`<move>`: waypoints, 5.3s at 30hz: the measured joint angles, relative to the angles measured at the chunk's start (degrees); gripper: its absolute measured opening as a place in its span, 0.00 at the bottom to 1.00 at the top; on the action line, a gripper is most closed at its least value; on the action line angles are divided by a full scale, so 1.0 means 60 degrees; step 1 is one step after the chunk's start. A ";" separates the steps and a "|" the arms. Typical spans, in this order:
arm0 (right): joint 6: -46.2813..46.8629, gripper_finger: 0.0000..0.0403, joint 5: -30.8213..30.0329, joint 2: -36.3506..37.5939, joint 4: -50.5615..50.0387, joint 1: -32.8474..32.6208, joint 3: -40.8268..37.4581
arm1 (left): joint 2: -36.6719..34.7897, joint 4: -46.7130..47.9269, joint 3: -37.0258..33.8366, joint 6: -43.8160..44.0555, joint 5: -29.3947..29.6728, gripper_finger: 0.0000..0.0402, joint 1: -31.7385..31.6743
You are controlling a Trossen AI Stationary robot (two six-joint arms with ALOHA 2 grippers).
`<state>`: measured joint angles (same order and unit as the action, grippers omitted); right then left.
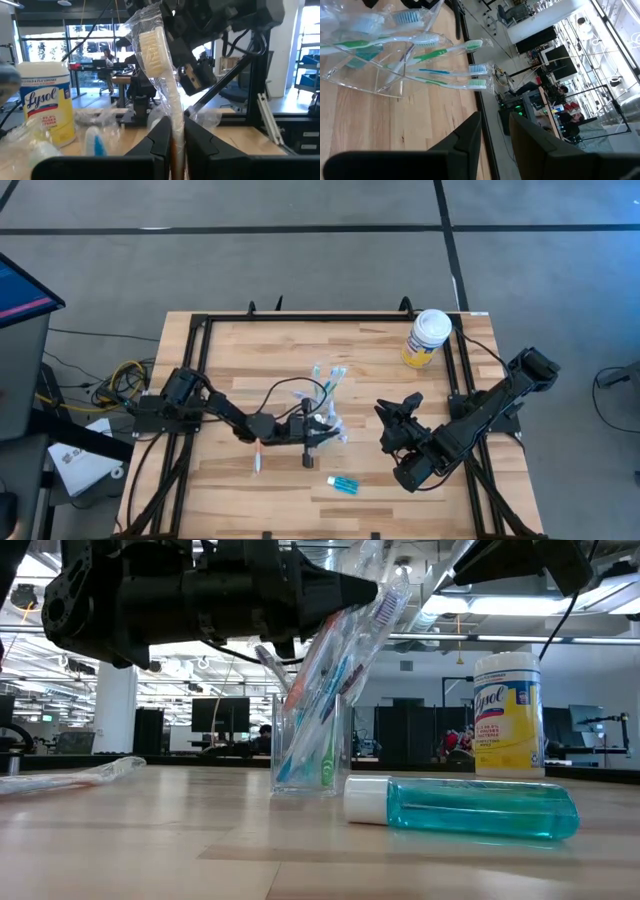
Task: Pick & Place toothbrushing station
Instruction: Put the top orange toothbrush into the transparent organizer, then put the orange toothbrush into the transparent organizer
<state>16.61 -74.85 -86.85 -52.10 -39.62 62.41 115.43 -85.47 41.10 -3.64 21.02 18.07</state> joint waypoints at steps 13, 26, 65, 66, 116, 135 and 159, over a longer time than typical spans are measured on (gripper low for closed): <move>0.0006 0.23 0.0004 0.0000 0.0011 0.0000 0.0000 | -0.0381 -0.0058 -0.0474 -0.0068 0.0684 0.05 0.0404; 0.0024 0.23 0.0004 0.0000 0.0014 0.0002 0.0000 | -0.0426 -0.0062 -0.0892 -0.0021 0.0696 0.07 0.0426; 0.0170 0.23 0.0002 0.0000 -0.0025 0.0262 -0.0004 | -0.0411 0.1608 -0.0885 0.0517 0.0922 0.05 0.0404; 0.0170 0.23 0.0001 0.0000 -0.0025 0.0262 -0.0004 | -0.0407 0.1611 -0.0885 0.0517 0.0922 0.05 0.0404; 0.0243 0.23 0.0007 -0.0001 -0.0011 0.0262 -0.0007 | -0.1906 0.1243 -0.0871 -0.0205 0.0492 0.48 0.0605; 0.0243 0.23 0.0038 -0.0004 0.0011 0.0262 -0.0007 | -0.5135 0.7254 -0.0874 0.2265 0.3531 0.47 0.1764; 0.0244 0.23 0.0044 -0.0004 0.0251 0.0261 -0.0007 | -0.6935 1.3190 -0.0878 0.9736 0.2143 0.47 0.2983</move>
<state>18.07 -74.59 -86.87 -50.59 -38.05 62.37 73.82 -6.33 35.83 54.78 33.88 35.97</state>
